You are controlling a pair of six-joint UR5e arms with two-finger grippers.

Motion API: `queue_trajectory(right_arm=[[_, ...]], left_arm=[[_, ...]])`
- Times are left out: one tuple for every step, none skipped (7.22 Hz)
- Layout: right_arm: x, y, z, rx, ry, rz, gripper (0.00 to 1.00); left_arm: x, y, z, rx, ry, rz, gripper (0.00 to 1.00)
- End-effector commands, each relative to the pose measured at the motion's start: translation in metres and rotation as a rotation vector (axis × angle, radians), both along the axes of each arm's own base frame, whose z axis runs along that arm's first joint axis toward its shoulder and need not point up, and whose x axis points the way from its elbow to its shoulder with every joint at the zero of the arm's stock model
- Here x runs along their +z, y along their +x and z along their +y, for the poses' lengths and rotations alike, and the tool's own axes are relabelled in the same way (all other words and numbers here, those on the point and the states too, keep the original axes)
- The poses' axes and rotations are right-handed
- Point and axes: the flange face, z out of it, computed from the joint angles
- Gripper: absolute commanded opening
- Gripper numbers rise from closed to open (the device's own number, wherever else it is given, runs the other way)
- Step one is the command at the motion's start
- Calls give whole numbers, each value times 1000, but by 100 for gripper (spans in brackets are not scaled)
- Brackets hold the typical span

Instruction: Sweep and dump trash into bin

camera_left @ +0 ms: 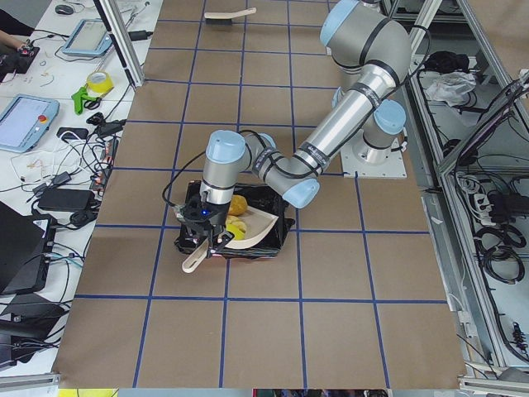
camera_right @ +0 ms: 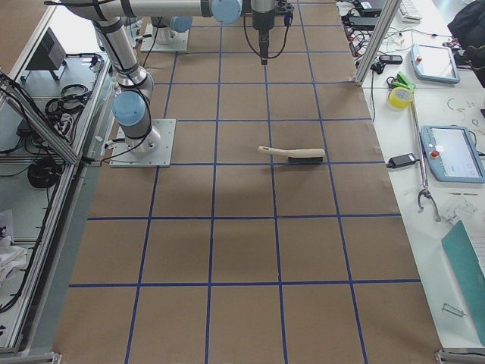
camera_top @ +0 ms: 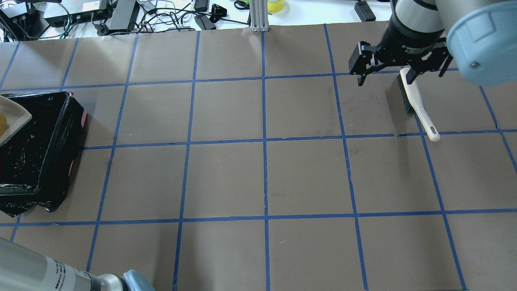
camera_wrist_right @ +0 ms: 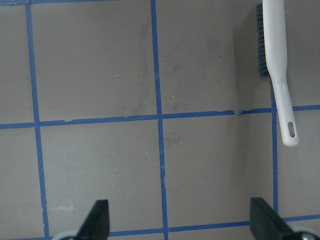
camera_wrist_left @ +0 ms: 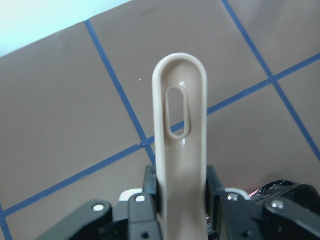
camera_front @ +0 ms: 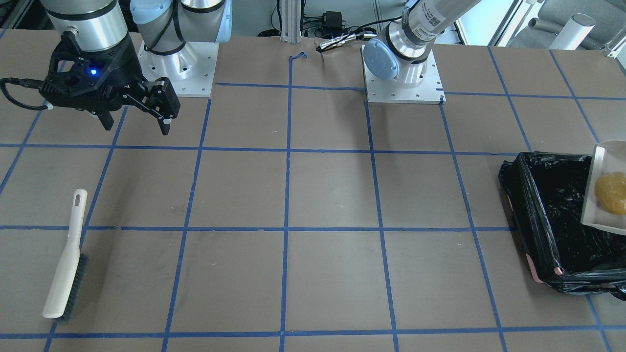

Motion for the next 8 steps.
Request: queue_trajectory(right_arm=[[0, 4, 1, 8, 1, 0, 100], [-2, 4, 3, 8, 5, 0, 100], [-1, 5, 3, 8, 2, -2, 100], [-1, 6, 4, 11, 2, -2, 100], [0, 6, 5, 13, -1, -3, 100], [-1, 6, 5, 19, 3, -4, 99], [-3, 11, 5, 28, 6, -49, 99], [-3, 15, 3, 34, -2, -93, 99]], left_arm=[[-9, -12, -4, -72, 59, -73, 0], [-9, -9, 0, -88, 103, -128, 0], [-9, -8, 0, -93, 118, -151, 0], [-9, -8, 0, -137, 150, -164, 0], [-6, -9, 0, -170, 184, -188, 0], [-5, -12, -1, -160, 202, -210, 0], [-4, -20, -5, -147, 226, -233, 0], [-4, -25, -7, -137, 242, -250, 0]])
